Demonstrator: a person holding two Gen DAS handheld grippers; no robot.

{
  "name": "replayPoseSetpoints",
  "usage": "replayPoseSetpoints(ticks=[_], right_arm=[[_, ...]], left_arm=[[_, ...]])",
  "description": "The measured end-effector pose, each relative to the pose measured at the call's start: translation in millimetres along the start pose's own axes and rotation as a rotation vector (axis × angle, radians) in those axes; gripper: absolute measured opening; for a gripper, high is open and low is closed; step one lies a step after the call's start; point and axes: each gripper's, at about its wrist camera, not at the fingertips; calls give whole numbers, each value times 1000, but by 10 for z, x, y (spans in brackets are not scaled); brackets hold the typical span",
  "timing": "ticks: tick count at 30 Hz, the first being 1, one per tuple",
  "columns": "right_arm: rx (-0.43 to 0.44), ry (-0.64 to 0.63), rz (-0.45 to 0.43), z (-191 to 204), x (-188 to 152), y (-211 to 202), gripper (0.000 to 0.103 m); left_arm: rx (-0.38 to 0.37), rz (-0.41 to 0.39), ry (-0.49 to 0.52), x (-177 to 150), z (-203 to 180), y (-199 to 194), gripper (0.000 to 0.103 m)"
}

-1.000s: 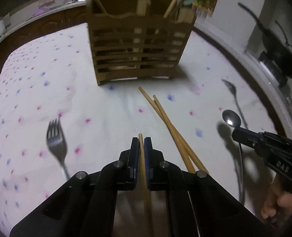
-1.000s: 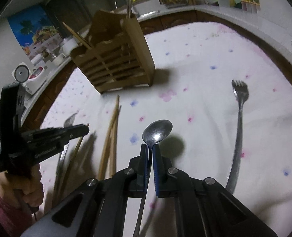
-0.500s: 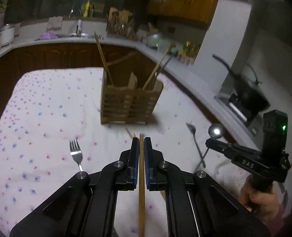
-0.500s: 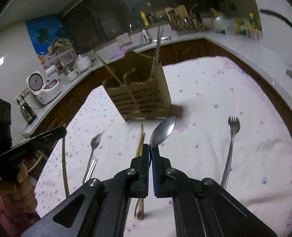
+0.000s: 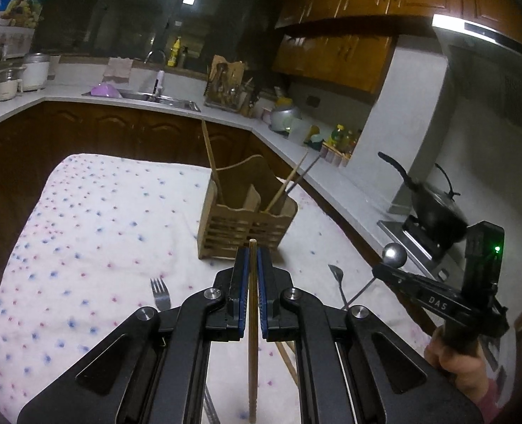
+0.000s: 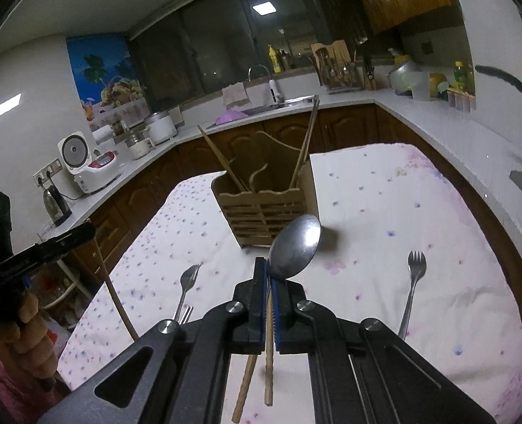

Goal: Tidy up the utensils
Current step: 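Lift the spoon and wooden chopstick and carry both over the wooden holder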

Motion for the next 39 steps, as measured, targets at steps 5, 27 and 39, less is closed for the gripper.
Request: replayPoseSetpoints(ticks=[5, 27, 39], right_arm=[[0, -7, -12, 13, 37, -2, 2], [-22, -18, -86, -92, 420, 39, 2], [-48, -31, -171, -201, 988, 214, 2]], left_arm=[[8, -17, -14, 25, 37, -14, 4], [14, -183, -3, 609, 19, -27, 4], [21, -320, 3, 1245, -8, 201, 4]])
Point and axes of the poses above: each gripper's, at about its wrist camera, not at the fingertips, and y roughly the way its jaws point, z to its left, x to its top, and after that the axes turned 4 degrees about x, right-handed
